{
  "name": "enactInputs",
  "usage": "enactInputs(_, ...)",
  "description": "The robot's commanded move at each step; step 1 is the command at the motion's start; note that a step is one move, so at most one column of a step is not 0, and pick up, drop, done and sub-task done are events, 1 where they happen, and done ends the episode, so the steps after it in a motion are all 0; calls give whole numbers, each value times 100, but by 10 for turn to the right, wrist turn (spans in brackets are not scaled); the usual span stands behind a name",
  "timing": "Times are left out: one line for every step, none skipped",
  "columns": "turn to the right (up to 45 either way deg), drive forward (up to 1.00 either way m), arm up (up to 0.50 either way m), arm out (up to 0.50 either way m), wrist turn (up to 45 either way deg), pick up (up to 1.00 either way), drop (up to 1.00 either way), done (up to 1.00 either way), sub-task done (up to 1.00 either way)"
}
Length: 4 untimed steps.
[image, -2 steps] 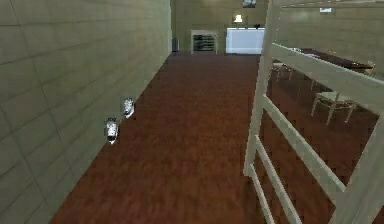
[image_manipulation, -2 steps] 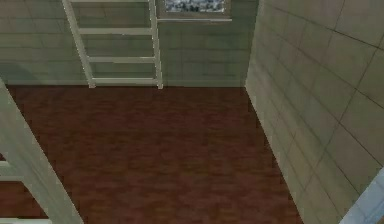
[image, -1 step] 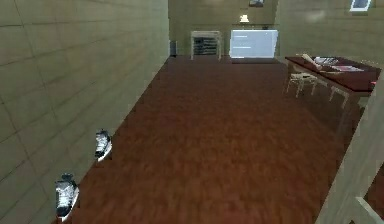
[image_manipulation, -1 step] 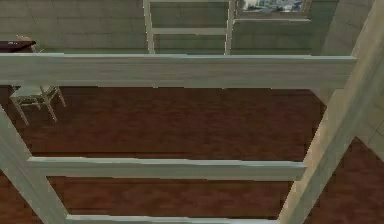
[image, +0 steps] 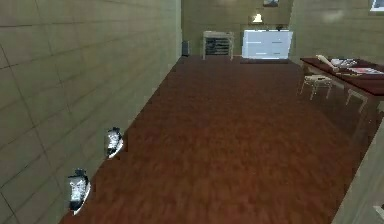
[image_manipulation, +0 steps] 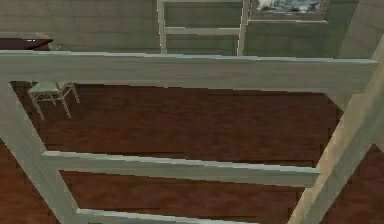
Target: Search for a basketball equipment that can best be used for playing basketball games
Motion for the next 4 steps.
enactInputs(0, 65, 0, 0, 0, 0, 0, 0, 0)
enactInputs(210, 0, 0, 0, 0, 0, 0, 0, 0)
enactInputs(0, 100, 0, 0, 0, 0, 0, 0, 0)
enactInputs(0, 100, 0, 0, 0, 0, 0, 0, 0)
